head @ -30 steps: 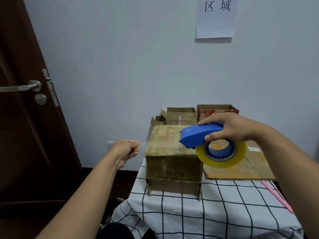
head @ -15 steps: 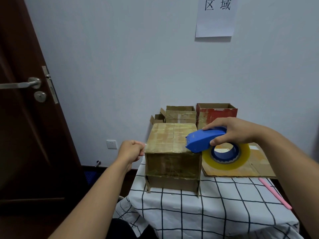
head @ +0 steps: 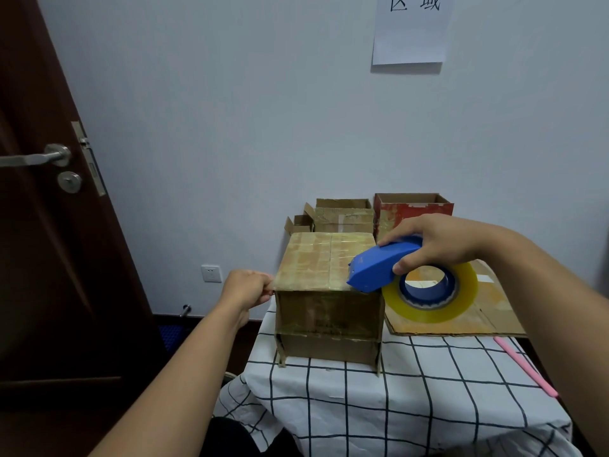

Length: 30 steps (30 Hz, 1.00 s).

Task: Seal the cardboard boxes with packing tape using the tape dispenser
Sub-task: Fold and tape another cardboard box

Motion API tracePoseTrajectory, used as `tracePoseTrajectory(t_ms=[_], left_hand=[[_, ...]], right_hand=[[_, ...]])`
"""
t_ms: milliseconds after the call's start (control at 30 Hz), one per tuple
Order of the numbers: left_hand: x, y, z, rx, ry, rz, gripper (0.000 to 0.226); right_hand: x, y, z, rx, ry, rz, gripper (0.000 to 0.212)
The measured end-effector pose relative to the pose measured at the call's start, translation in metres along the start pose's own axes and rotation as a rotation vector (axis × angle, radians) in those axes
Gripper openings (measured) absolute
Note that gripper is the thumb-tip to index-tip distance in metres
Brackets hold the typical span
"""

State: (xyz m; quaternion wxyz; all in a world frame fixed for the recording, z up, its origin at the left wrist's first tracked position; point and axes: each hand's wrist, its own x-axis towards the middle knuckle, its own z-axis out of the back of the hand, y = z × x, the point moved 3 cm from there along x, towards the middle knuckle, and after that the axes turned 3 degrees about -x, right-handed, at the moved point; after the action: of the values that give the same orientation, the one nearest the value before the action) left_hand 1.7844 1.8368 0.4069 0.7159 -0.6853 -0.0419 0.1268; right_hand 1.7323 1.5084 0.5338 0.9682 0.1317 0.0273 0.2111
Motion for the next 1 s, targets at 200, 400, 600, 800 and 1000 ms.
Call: tracePoseTrajectory(t_ms=[200,400,600,800,1000], left_hand=[[-0.004,0.006,-0.001,0.009,0.041,0.025,0.022],[-0.007,0.011,-0.005,-0.009,0.058,0.084,0.02],[-0.016,0.006,-0.004,0.289,-0.124,-0.151,0.023],[-0.039,-0.006,-0.013,0.703,-0.265,-0.597,0.016],[-0.036,-0.009,-0.018,0.779,-0.205,-0.478,0.024]], right_hand=[[0.0,0.0,0.0,0.01,0.008,-0.018,0.045],[-0.003,-0.003,-0.002,0.034,-0.004,-0.026,0.049],[-0.005,-0.005,-0.005,0.07,-0.014,-0.023,0.045],[-0.003,-0.005,-0.005,0.072,-0.022,-0.027,0.047],[-0.005,-0.007,-0.006,0.099,-0.029,-0.03,0.044]])
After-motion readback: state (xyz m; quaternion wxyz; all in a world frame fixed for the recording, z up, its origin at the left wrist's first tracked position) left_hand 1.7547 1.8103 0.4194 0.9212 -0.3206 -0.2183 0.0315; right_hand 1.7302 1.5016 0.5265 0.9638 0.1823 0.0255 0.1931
